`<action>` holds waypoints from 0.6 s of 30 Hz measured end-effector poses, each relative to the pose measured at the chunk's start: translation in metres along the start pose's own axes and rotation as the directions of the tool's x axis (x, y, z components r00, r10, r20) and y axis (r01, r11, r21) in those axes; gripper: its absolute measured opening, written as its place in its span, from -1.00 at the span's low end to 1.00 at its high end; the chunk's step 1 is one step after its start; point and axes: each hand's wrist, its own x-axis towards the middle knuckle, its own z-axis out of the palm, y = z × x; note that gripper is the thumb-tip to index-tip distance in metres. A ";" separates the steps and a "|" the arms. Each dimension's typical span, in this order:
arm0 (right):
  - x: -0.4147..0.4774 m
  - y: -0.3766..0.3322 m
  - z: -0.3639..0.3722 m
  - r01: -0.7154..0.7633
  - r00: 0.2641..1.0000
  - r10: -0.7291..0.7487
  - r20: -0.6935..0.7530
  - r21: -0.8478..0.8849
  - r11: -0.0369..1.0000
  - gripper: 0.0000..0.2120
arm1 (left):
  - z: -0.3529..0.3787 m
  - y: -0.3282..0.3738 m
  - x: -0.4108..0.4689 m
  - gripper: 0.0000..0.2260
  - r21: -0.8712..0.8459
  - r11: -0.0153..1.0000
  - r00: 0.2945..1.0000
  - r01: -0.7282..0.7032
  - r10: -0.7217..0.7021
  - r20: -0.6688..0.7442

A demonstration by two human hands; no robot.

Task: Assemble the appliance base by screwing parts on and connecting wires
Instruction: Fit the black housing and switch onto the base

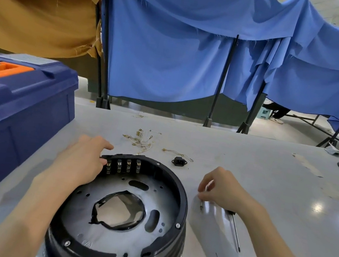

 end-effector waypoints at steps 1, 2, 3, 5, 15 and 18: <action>0.000 0.000 -0.001 0.010 1.000 -0.010 0.006 -0.001 1.000 -0.95 | 0.001 0.000 0.000 -0.64 0.006 1.000 1.000 0.015 -0.015 -0.015; 0.000 -0.002 -0.003 0.023 1.000 -0.023 0.015 -0.008 1.000 -0.94 | 0.001 0.001 -0.001 -0.64 0.018 1.000 0.999 0.025 -0.024 -0.037; 0.001 -0.003 -0.005 0.036 0.999 -0.036 0.019 -0.020 0.999 -0.93 | 0.002 0.003 -0.002 -0.64 0.031 0.999 0.997 0.031 -0.029 -0.064; 0.006 -0.007 -0.009 0.063 0.997 -0.064 -0.031 -0.038 0.997 -0.92 | 0.005 0.009 -0.004 -0.66 0.051 0.998 0.992 0.038 -0.031 -0.125; 0.069 -0.040 0.034 0.195 0.979 -0.201 -0.031 -0.137 0.971 -0.64 | 0.011 0.021 -0.008 -0.74 0.238 0.967 0.971 0.092 -0.035 -0.236; 0.077 -0.040 0.043 0.177 0.980 -0.194 -0.046 -0.252 0.951 -0.74 | 0.010 0.018 -0.008 -0.70 0.240 0.968 0.975 0.074 -0.020 -0.220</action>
